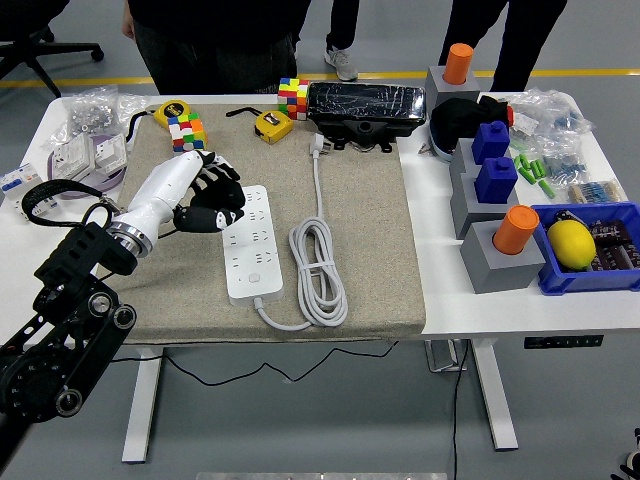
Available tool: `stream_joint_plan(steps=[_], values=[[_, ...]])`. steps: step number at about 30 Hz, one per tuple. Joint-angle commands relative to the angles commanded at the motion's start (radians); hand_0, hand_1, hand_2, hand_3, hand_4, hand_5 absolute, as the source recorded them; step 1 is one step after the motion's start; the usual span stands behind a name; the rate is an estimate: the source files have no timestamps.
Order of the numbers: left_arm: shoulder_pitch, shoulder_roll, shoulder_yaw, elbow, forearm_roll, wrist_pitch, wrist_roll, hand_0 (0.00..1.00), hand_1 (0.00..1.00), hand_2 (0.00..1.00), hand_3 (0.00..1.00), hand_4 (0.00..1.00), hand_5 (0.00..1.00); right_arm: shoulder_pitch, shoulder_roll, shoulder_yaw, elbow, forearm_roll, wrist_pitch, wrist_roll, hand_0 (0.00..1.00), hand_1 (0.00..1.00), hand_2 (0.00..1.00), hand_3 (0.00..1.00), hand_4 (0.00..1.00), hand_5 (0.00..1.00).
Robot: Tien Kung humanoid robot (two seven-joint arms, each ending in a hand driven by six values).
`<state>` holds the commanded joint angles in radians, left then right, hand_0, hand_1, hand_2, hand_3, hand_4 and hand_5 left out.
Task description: Pick up the plug,place it near the board,insert it into the board,press the button
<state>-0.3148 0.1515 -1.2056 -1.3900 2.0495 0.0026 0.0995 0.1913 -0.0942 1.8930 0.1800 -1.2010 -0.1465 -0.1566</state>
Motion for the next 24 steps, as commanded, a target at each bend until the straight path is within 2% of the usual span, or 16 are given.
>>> stream_joint_plan(steps=[3,7,24], values=[[-0.014,0.007,0.036,0.000,-0.004,0.002,0.002,0.345,0.501,0.389,0.550,0.666,0.002,-0.001,0.001,0.001,0.000,-0.001,0.000,0.000,0.784,0.721,0.720,0.753,0.998,0.917],[-0.035,0.009,0.066,0.035,-0.003,0.007,0.001,0.345,0.500,0.389,0.552,0.665,0.002,0.002,0.000,0.001,0.000,-0.002,0.000,0.001,0.783,0.721,0.720,0.754,0.998,0.918],[-0.023,0.005,0.068,0.127,-0.014,0.009,-0.012,0.346,0.491,0.373,0.553,0.662,0.002,-0.001,0.000,0.003,0.000,-0.007,-0.001,0.000,0.783,0.721,0.720,0.754,0.998,0.918]])
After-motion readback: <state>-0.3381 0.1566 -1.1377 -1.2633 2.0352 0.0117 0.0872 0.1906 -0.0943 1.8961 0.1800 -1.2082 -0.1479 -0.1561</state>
